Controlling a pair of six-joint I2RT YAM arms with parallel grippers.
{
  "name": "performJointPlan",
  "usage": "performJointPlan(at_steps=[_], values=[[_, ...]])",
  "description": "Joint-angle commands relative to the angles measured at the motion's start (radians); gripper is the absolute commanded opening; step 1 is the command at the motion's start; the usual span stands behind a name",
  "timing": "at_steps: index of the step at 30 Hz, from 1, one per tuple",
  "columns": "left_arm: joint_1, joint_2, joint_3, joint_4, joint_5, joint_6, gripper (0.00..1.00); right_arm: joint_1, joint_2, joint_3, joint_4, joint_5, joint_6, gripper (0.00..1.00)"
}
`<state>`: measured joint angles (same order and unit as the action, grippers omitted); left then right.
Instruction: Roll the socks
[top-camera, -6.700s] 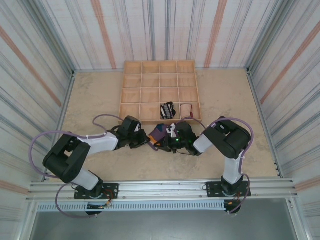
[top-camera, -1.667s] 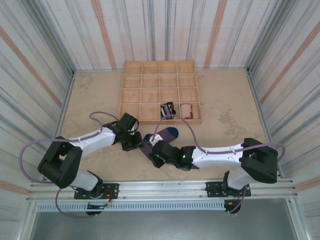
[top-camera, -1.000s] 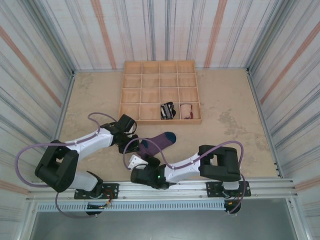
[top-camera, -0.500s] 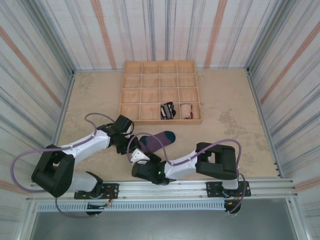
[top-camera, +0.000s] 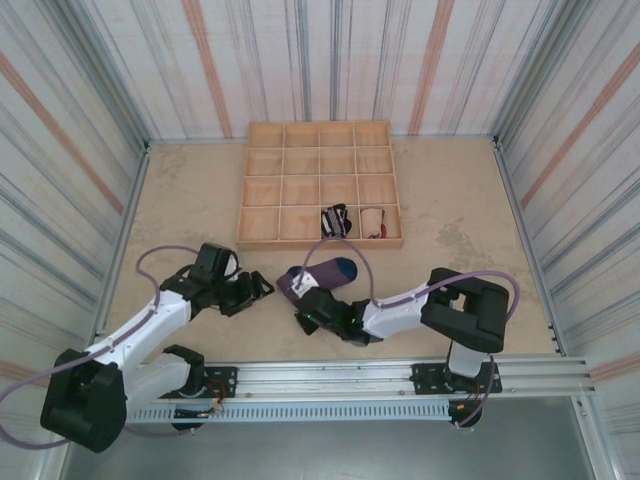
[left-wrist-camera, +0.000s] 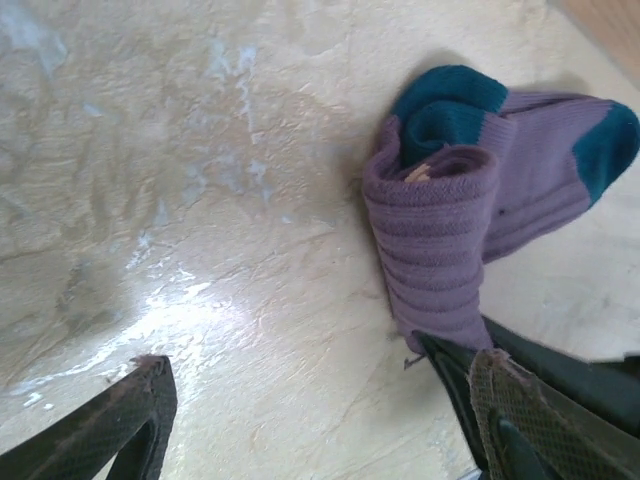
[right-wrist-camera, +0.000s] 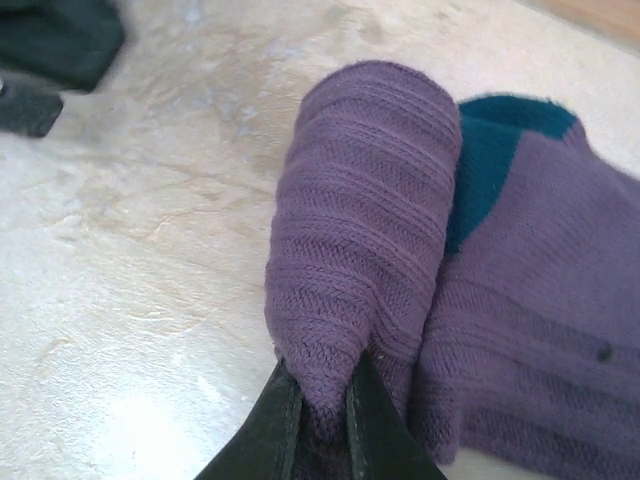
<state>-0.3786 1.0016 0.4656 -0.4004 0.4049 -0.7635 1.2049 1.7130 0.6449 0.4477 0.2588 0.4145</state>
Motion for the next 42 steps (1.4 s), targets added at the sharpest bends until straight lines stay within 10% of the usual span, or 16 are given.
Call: performJointPlan(at_steps=[1, 12, 24, 42], values=[[0.006, -0.023, -0.029, 0.064, 0.040, -0.026, 0.78, -0.111, -0.004, -0.110, 0.053, -0.352, 0.170, 0.00], [-0.052, 0.070, -0.023, 0.181, -0.010, -0.047, 0.69, -0.328, 0.136, -0.177, 0.403, -0.708, 0.516, 0.00], [-0.134, 0.225, 0.028, 0.306, -0.076, -0.042, 0.61, -0.423, 0.305, -0.277, 0.714, -0.722, 0.797, 0.00], [-0.203, 0.451, 0.159, 0.485, -0.133, -0.010, 0.63, -0.423, 0.083, -0.217, 0.091, -0.523, 0.831, 0.00]])
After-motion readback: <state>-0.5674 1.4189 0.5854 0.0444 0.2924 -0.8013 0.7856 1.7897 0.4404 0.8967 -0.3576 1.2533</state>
